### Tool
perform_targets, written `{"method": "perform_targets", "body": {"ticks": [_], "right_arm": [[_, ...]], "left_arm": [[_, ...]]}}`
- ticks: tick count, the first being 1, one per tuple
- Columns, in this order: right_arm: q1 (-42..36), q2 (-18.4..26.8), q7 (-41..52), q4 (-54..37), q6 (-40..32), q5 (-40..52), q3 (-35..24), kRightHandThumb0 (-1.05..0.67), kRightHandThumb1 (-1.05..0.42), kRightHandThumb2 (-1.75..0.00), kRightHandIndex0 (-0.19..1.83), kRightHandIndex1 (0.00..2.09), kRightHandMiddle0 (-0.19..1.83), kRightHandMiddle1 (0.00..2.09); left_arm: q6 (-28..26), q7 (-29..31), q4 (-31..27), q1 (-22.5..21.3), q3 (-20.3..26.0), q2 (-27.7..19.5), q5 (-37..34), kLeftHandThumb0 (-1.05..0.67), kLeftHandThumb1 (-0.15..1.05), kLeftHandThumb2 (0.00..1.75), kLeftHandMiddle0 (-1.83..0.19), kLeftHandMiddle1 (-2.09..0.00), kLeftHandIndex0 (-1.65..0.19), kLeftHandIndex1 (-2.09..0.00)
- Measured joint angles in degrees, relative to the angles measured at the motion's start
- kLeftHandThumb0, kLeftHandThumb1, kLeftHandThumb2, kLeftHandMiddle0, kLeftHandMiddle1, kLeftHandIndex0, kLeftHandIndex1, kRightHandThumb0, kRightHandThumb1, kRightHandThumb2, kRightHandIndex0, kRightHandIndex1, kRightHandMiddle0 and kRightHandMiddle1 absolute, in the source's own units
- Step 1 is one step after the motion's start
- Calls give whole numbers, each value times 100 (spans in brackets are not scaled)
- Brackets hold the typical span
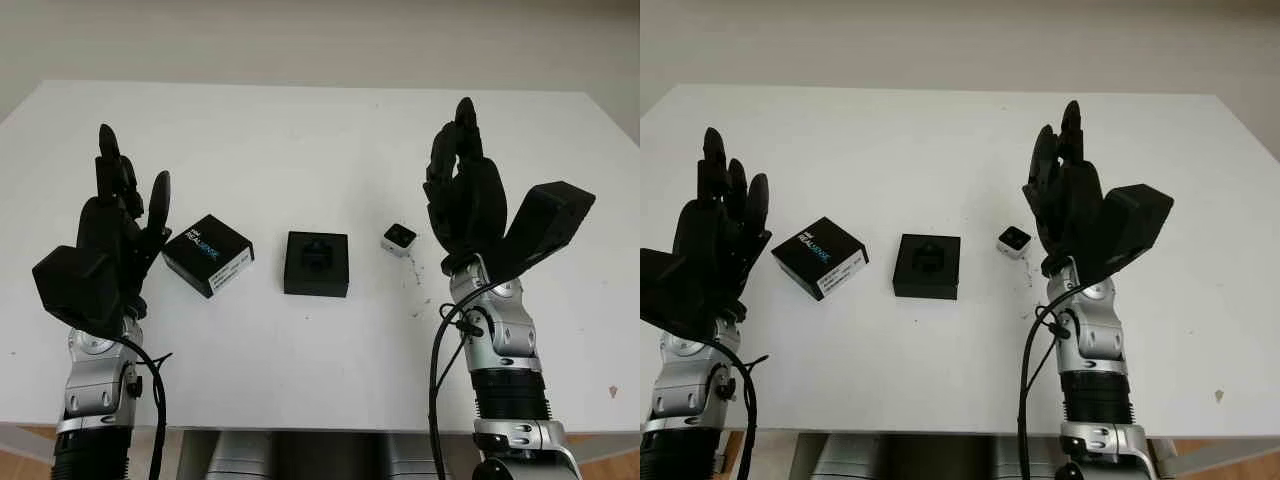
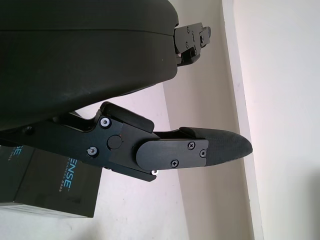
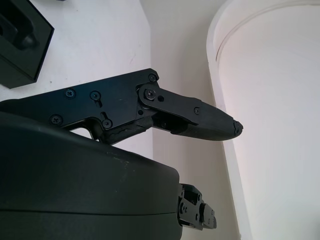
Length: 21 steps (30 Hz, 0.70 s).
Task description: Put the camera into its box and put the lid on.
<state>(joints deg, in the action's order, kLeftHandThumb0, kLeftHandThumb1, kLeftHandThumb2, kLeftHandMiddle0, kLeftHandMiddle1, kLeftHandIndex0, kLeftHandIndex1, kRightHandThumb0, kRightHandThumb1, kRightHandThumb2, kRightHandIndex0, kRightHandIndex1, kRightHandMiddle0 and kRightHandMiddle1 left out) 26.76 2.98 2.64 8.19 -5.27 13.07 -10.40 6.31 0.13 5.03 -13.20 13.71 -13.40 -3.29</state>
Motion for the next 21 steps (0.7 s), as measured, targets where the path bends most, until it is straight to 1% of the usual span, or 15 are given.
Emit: {"method": "perform_targets", "body": {"ticks": [3, 7, 10, 12, 13, 14, 15, 16, 17, 20, 21], "right_arm": [[-39, 1, 45, -8, 1, 5, 1, -63, -105, -65, -19, 0, -19, 0], [-69, 39, 96, -7, 2, -10, 22, -64, -105, -67, -19, 0, -19, 0], [-69, 115, 195, 14, 1, -36, 40, -64, -105, -63, -19, 0, -19, 0], [-68, 272, 333, 26, 1, -103, 53, -64, -105, -53, -17, 2, -16, 2], [-58, 367, 375, 27, -11, -137, 51, -62, -105, -44, -15, 3, -14, 4], [-38, 460, 406, 27, -44, -151, 42, -60, -105, -38, -14, 3, -13, 4], [-10, 551, 410, 27, -101, -176, 29, -58, -103, -24, -9, 6, -6, 7], [36, 672, 406, 65, -135, -282, 33, -55, -99, -17, -5, 8, -1, 10], [87, 810, 405, 113, -146, -402, 42, -52, -97, -12, -3, 9, 3, 12], [358, 1245, 624, 424, -70, -652, 59, -40, -93, -7, 4, 12, 11, 18], [490, 1432, 826, 570, -65, -696, 80, -36, -91, -6, 8, 13, 12, 25]], "left_arm": [[-2, -5, -61, 34, -6, 0, 35, -76, 105, 45, 16, -6, 18, -5], [-44, -6, -121, 62, -6, 0, 93, -80, 105, 44, 15, -6, 17, -6], [-75, 0, -124, 62, -12, 0, 114, -77, 105, 45, 15, -6, 17, -6], [-66, 61, -123, 62, -11, 3, 55, -73, 105, 45, 17, -5, 19, -5], [-61, 82, -122, 62, -9, 8, 16, -73, 105, 45, 16, -5, 19, -5], [-59, 90, -122, 62, -8, 14, -10, -73, 105, 45, 16, -5, 19, -5], [-59, 90, -122, 63, -8, 20, -23, -73, 105, 45, 16, -5, 18, -5], [-59, 87, -123, 64, -10, 22, -23, -73, 105, 45, 16, -5, 18, -5], [-59, 86, -123, 66, -13, 23, -22, -73, 105, 46, 16, -5, 18, -5], [-59, 84, -126, 84, -14, 23, -10, -74, 105, 46, 16, -5, 18, -5], [-59, 85, -129, 94, -19, 22, 3, -74, 105, 47, 16, -5, 19, -5]]}}
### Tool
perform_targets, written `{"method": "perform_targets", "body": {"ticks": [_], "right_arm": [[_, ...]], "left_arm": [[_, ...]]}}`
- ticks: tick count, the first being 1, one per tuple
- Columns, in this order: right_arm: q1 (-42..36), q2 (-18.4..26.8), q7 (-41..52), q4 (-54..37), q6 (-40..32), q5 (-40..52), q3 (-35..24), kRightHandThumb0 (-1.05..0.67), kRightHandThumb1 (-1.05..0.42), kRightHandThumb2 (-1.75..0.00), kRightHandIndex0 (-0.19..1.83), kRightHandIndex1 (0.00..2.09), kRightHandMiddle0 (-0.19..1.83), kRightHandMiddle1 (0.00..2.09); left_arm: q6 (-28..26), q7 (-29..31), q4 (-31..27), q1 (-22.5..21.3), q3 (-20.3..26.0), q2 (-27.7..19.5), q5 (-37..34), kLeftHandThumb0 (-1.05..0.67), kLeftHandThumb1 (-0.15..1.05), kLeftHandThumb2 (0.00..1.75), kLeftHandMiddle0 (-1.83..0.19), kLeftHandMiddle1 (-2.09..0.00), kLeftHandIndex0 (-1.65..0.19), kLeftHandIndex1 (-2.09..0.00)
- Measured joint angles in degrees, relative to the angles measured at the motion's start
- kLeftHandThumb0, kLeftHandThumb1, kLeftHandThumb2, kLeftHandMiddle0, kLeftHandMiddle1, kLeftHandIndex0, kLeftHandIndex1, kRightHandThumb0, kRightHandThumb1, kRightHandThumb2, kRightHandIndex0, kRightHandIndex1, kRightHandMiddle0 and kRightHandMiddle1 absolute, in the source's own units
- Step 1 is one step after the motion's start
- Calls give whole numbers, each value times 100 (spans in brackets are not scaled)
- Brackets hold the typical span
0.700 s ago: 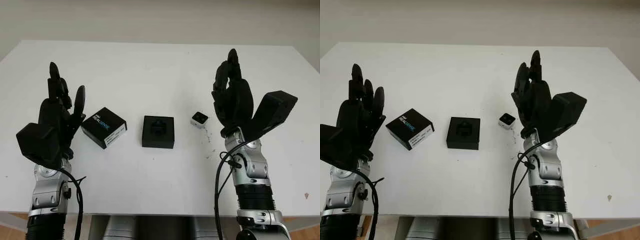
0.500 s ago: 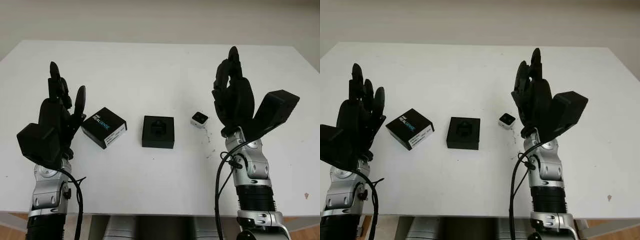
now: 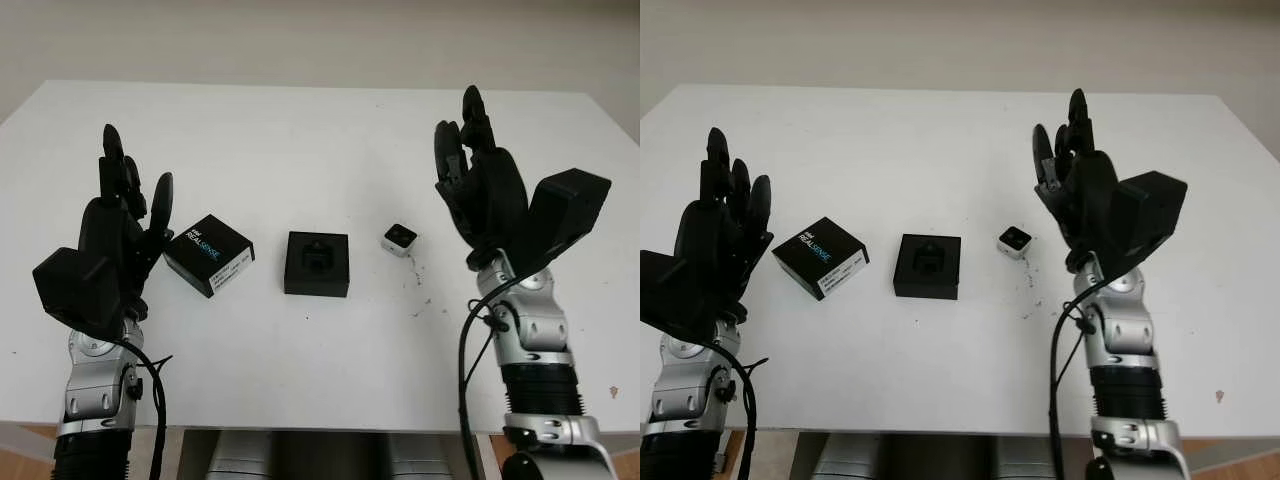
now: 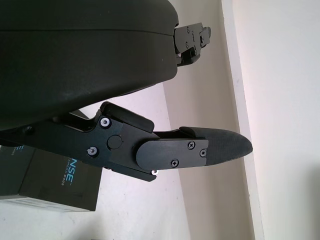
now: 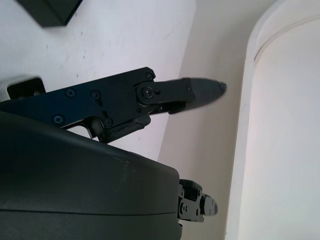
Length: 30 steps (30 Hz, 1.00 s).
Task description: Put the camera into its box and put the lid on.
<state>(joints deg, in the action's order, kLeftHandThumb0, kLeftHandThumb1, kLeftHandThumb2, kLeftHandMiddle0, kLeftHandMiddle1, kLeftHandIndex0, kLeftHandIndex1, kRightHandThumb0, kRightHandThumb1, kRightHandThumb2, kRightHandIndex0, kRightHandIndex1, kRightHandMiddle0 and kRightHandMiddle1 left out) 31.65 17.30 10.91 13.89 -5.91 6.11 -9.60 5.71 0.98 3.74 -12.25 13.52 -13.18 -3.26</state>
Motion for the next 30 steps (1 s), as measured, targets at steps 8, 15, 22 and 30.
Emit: {"method": "perform_targets", "body": {"ticks": [8, 15, 22, 30], "right_arm": [[1135, 1326, 1657, 902, 11, -438, 467, -32, -85, -5, 22, 16, 0, 69], [1790, 1825, 2678, 1724, 809, -1206, 1268, -29, -83, -5, 35, 30, 2, 88], [2062, 2039, 2698, 2252, 1777, -2022, 1769, -33, -78, -5, 37, 33, 9, 80], [2103, 2359, 3040, 2281, 2198, -2719, 2246, -26, -84, -5, 35, 16, 37, 21]], "left_arm": [[-1, 109, -21, 91, -15, -3, -26, -73, 105, 48, 17, -5, 19, -4], [-26, 189, -59, 130, -7, -14, -57, -75, 105, 45, 17, -5, 19, -4], [-125, 360, -145, 178, 37, -16, -243, -74, 105, 46, 18, -5, 18, -4], [-249, 398, -304, 324, 41, -16, -286, -72, 105, 47, 18, -5, 18, -5]]}}
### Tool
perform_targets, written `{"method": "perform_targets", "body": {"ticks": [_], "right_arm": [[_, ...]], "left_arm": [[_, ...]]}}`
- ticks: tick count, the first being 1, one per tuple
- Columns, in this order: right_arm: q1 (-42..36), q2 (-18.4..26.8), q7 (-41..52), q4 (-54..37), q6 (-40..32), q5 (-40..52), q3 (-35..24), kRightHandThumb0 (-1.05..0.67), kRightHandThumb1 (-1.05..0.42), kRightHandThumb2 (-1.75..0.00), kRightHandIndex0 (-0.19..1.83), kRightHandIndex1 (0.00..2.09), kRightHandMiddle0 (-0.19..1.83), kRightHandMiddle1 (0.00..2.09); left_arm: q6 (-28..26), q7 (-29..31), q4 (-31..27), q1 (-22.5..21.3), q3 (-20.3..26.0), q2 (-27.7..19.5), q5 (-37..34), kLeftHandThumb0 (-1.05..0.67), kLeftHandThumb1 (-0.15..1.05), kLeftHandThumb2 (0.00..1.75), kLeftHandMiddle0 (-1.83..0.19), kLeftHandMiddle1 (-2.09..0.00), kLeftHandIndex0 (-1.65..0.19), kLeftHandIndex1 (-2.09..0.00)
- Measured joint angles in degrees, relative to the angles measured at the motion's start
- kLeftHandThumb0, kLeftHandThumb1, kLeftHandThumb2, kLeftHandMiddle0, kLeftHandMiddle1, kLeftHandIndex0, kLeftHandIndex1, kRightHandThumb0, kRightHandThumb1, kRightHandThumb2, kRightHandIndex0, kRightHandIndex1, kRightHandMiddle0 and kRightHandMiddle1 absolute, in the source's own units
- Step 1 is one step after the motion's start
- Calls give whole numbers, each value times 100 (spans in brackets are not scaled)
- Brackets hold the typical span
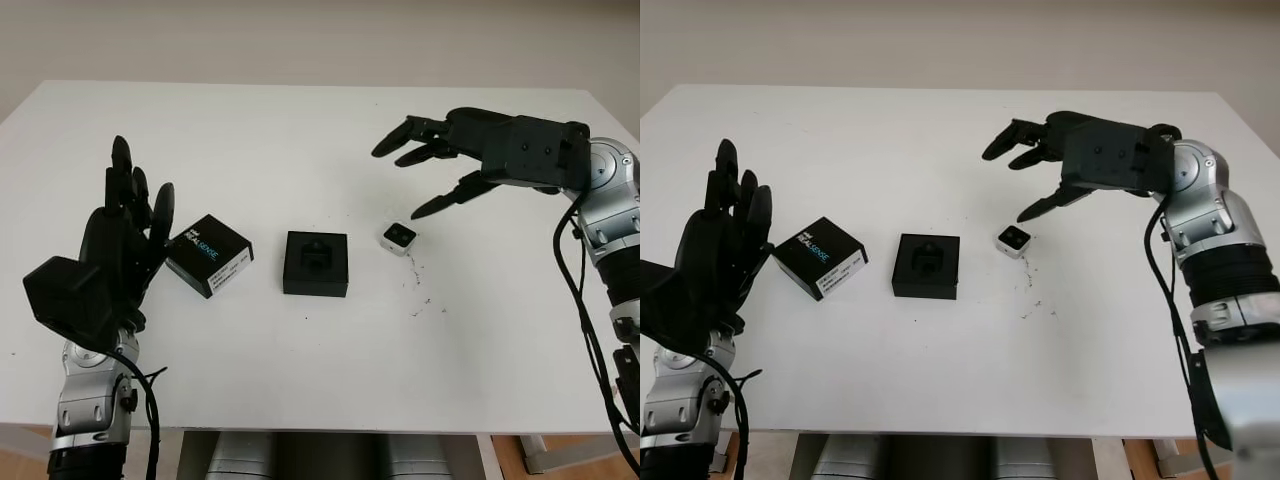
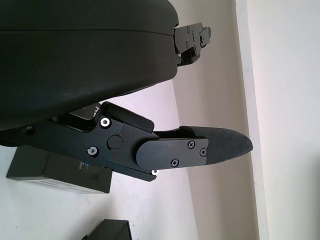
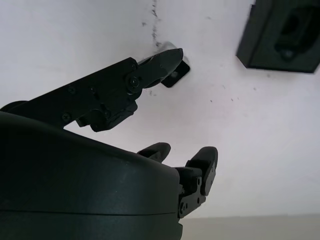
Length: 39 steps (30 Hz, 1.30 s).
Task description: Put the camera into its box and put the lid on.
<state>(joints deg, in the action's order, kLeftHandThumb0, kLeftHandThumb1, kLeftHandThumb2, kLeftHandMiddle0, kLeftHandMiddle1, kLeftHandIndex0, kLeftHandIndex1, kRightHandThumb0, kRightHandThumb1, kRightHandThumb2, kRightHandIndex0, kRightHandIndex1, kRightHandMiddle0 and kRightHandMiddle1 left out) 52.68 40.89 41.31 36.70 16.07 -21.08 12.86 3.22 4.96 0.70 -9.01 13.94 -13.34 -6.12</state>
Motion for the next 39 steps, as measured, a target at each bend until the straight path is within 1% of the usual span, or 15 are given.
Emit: {"method": "perform_targets", "body": {"ticks": [4, 10, 13, 16, 18, 23, 27, 39], "right_arm": [[0, 90, -20, -49, 458, -314, 197, -28, -83, -5, 34, 13, 40, 16], [-77, 306, -141, -594, 706, -939, 434, -34, -82, -5, 31, 9, 39, 10], [-160, 363, -376, -649, 972, -1131, 495, -38, -82, -5, 32, 9, 41, 10], [-258, 370, -892, -547, 1410, -1271, 530, -33, -79, -4, 39, 11, 47, 11], [-294, 363, -1366, -317, 1753, -1311, 537, -32, -78, -4, 45, 13, 51, 11], [-278, 333, -2316, 407, 2335, -1562, 612, -34, -78, -5, 47, 13, 52, 10], [-264, 241, -2470, 700, 2268, -1687, 723, -32, -82, -6, 42, 9, 48, 7], [-74, 4, -2745, 1392, 2017, -1782, 890, -30, -82, -5, 45, 8, 54, 8]], "left_arm": [[-63, 48, -52, 7, -9, 0, -5, -73, 105, 47, 18, -5, 19, -3], [-157, 43, -54, 8, 4, -2, -12, -73, 105, 47, 17, -6, 17, -4], [-167, 18, -54, 8, 3, -2, 5, -71, 105, 48, 17, -6, 17, -5], [-182, 9, -53, 7, -5, -2, 33, -71, 105, 49, 17, -5, 18, -4], [-181, 9, -52, 1, -9, -2, 37, -72, 105, 50, 17, -5, 18, -5], [-191, 19, -52, -9, -8, -4, 28, -72, 105, 50, 17, -5, 18, -5], [-191, 59, -52, -12, -3, -17, 15, -73, 105, 49, 18, -5, 19, -5], [-195, 43, -54, -12, 16, -19, -3, -71, 105, 48, 17, -6, 18, -5]]}}
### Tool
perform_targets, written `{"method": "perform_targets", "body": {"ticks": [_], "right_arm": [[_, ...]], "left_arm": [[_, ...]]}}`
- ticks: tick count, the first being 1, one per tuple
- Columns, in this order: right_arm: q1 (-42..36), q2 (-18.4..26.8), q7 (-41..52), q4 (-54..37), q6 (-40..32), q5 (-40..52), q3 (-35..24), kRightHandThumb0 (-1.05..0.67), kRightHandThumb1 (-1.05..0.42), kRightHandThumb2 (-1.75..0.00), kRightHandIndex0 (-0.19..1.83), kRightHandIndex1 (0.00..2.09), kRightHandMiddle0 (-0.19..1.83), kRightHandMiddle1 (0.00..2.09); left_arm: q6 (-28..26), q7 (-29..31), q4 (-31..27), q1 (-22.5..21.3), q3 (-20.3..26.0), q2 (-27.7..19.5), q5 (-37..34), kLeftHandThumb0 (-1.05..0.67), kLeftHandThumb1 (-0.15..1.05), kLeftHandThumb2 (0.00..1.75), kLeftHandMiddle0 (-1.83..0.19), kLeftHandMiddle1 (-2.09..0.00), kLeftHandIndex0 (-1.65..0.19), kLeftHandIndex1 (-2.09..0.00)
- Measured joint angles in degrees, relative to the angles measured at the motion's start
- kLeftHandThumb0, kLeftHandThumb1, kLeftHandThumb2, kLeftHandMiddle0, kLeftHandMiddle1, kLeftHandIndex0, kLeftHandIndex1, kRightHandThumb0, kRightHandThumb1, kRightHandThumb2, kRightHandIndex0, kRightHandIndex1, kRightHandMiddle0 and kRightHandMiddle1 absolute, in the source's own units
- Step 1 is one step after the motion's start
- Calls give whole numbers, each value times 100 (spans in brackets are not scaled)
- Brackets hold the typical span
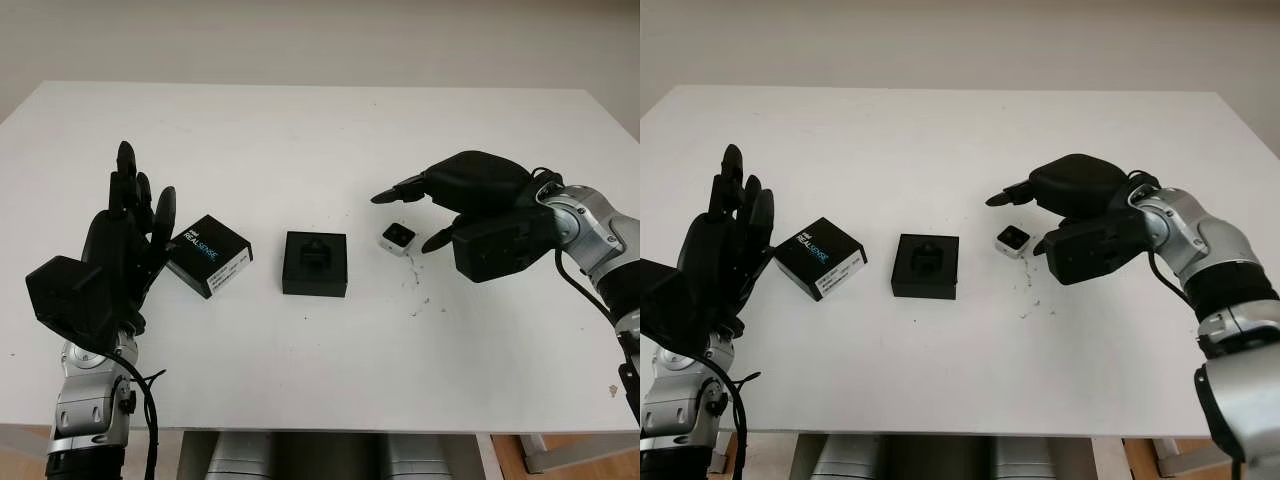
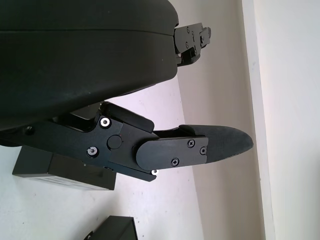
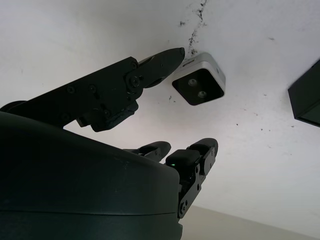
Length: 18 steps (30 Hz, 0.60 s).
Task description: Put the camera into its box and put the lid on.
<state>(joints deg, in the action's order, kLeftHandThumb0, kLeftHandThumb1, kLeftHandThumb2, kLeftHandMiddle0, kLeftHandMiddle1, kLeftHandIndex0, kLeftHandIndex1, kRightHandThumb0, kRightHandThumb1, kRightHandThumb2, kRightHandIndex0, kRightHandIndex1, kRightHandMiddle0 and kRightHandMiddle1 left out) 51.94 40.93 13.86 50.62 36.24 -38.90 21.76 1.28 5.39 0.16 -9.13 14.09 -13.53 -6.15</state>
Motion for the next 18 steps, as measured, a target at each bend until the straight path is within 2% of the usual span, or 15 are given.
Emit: {"method": "perform_targets", "body": {"ticks": [18], "right_arm": [[83, -170, 8, 347, -235, -122, 230, -28, -88, -6, 42, 5, 50, 5]], "left_arm": [[-2, -85, -47, 28, 3, 0, 45, -70, 105, 51, 16, -5, 18, -5]]}}
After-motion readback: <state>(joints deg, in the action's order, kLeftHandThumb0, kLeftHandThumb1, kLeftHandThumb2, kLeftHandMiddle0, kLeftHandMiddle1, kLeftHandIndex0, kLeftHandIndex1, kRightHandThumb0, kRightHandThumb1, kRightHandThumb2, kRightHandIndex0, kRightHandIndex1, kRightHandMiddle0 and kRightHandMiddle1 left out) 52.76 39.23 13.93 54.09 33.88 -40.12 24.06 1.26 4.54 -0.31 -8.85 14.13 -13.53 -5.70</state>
